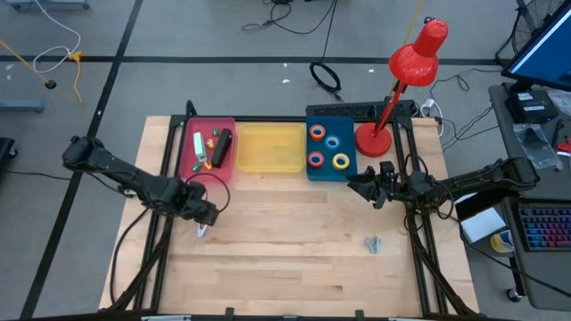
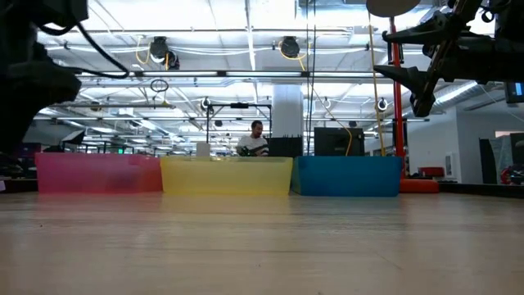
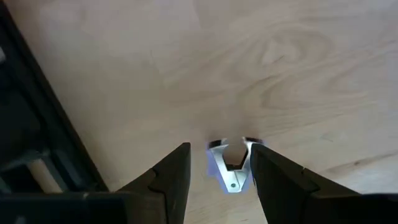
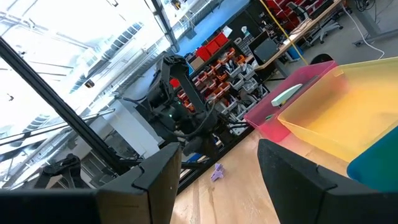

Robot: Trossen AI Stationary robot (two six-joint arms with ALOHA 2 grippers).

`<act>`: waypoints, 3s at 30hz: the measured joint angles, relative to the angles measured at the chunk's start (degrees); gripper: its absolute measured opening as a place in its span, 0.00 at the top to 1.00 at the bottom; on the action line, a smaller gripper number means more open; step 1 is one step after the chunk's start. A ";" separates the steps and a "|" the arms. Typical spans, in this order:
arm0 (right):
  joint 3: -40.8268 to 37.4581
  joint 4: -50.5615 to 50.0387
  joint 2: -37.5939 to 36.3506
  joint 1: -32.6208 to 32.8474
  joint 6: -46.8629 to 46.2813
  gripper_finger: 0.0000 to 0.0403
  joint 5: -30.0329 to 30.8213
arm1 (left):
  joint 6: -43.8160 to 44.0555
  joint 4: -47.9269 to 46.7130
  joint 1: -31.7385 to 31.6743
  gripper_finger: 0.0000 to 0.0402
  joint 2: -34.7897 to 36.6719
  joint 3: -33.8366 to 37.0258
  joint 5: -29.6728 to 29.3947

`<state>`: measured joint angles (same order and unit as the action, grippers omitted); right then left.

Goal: Pick and place Stapler, Stapler remover, tape
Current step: Put the purple stapler remover into the yellow bin

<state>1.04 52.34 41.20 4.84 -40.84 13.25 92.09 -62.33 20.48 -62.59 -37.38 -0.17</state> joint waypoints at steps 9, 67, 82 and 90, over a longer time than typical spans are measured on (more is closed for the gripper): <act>0.00 -0.57 -0.01 0.00 8.03 0.49 -0.01 | 2.90 5.53 2.59 0.60 3.57 2.81 -1.06; 11.98 -54.81 -32.97 -20.81 11.54 0.49 -23.71 | 8.88 5.99 6.71 0.60 7.48 5.83 -3.02; 11.98 -54.77 -32.95 -20.79 11.52 0.49 -23.77 | 18.55 5.91 6.72 0.60 0.85 5.80 3.05; 11.98 -54.77 -32.95 -20.79 11.52 0.49 -23.79 | 19.91 5.82 6.72 0.60 -3.07 5.80 2.39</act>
<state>13.02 -2.44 8.25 -15.94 -29.32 -10.55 112.01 -56.51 27.20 -65.66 -31.57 2.22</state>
